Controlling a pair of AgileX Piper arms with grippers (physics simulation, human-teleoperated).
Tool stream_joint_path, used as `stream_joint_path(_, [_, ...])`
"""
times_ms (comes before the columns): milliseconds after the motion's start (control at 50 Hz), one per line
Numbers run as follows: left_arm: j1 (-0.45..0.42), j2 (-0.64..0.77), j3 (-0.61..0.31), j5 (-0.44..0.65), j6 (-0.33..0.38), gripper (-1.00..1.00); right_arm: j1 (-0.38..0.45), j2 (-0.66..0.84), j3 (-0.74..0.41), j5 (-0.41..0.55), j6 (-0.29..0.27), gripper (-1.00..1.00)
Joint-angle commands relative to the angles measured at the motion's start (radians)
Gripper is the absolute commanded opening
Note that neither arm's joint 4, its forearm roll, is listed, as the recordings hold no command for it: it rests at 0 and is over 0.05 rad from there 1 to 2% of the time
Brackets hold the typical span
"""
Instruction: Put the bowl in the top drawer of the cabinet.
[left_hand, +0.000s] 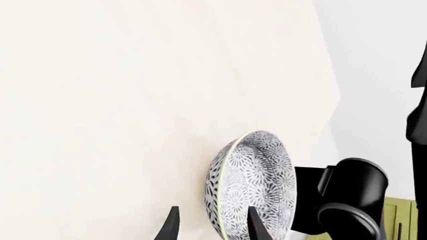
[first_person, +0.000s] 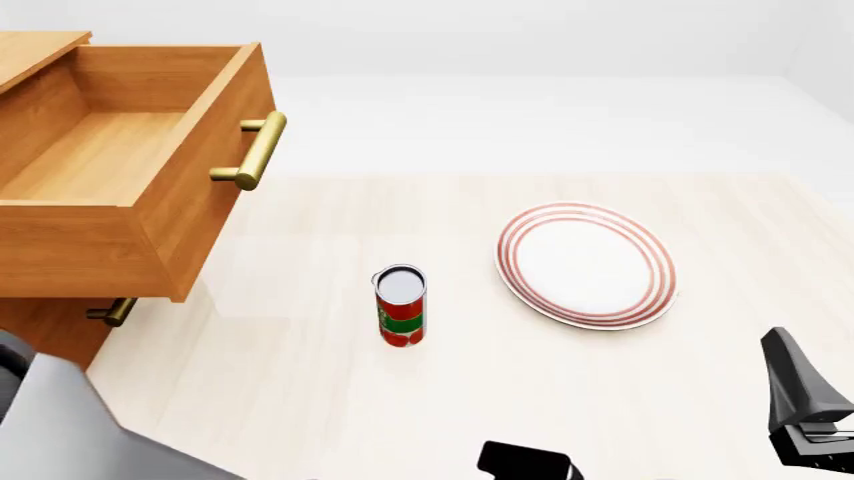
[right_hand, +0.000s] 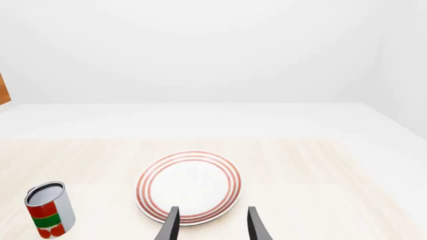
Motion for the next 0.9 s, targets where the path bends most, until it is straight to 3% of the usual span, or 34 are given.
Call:
stream_joint_path(20, [-0.002, 0.015, -0.005, -0.008, -0.004, 1.0, 0.0, 0.0, 0.0, 0.0, 0.0, 1.0])
stream_joint_path(140, [0.002, 0.019, -0.008, -0.009, -0.004, 1.0, 0.001, 0.0, 0.0, 0.0, 0.0, 1.0])
stream_joint_path(160, [0.006, 0.018, -0.011, -0.006, 0.0, -1.0, 0.0, 0.0, 0.0, 0.0, 0.0, 1.0])
stream_joint_path(480, [0.047, -0.004, -0.02, 0.029, 0.027, -1.0, 0.0, 0.0, 0.0, 0.0, 0.0, 1.0])
stream_joint_path(900, [0.139, -0.167, -0.007, 0.148, 0.102, -1.0, 0.0, 0.0, 0.0, 0.0, 0.0, 1.0])
